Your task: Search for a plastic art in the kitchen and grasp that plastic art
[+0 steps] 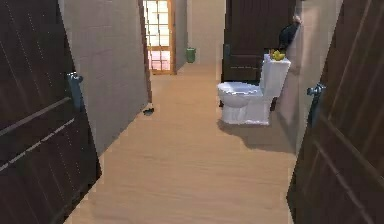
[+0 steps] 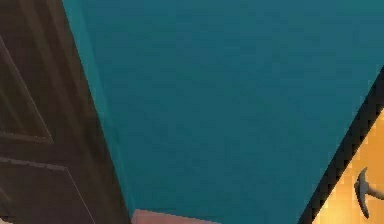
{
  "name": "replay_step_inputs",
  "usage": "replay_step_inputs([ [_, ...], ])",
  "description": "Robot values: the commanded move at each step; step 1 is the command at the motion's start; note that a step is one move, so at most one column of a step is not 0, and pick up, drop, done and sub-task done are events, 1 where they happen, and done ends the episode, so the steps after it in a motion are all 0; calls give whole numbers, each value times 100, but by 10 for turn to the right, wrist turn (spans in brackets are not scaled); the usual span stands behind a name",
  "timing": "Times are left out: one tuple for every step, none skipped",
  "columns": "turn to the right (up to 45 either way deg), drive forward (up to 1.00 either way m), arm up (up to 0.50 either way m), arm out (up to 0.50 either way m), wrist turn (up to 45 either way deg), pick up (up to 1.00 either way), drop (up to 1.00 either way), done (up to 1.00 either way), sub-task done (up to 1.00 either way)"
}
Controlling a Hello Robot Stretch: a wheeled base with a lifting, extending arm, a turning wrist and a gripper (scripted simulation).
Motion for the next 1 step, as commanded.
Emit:
replay_step_inputs([
  [0, 100, 0, 0, 0, 0, 0, 0, 0],
])
